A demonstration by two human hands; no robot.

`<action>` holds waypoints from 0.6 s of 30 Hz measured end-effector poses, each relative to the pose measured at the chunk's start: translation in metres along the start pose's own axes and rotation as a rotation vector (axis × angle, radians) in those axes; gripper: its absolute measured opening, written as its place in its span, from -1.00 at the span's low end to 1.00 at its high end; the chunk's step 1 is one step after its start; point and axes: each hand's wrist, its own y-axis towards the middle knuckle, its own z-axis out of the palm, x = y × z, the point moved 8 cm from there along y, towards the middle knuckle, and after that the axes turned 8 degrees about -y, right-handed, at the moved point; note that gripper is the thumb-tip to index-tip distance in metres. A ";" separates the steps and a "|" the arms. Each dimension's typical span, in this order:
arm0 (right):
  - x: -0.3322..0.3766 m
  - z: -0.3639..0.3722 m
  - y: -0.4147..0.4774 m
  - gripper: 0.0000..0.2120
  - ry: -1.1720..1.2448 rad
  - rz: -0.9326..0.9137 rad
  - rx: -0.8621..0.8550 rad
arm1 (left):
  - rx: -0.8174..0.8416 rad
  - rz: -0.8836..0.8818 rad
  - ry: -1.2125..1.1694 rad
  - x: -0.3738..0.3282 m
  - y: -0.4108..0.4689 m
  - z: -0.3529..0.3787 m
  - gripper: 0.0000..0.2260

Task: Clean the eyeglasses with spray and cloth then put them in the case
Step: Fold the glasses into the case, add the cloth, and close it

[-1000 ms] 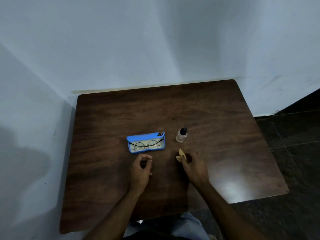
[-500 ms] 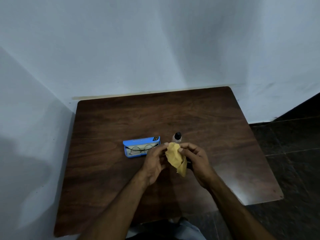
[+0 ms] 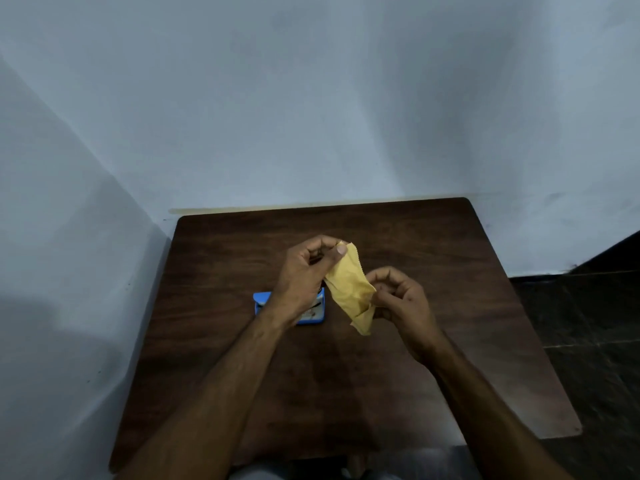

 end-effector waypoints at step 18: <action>0.024 -0.007 0.031 -0.78 0.260 0.010 0.076 | -0.270 0.094 -0.106 -0.033 0.016 -0.028 -0.88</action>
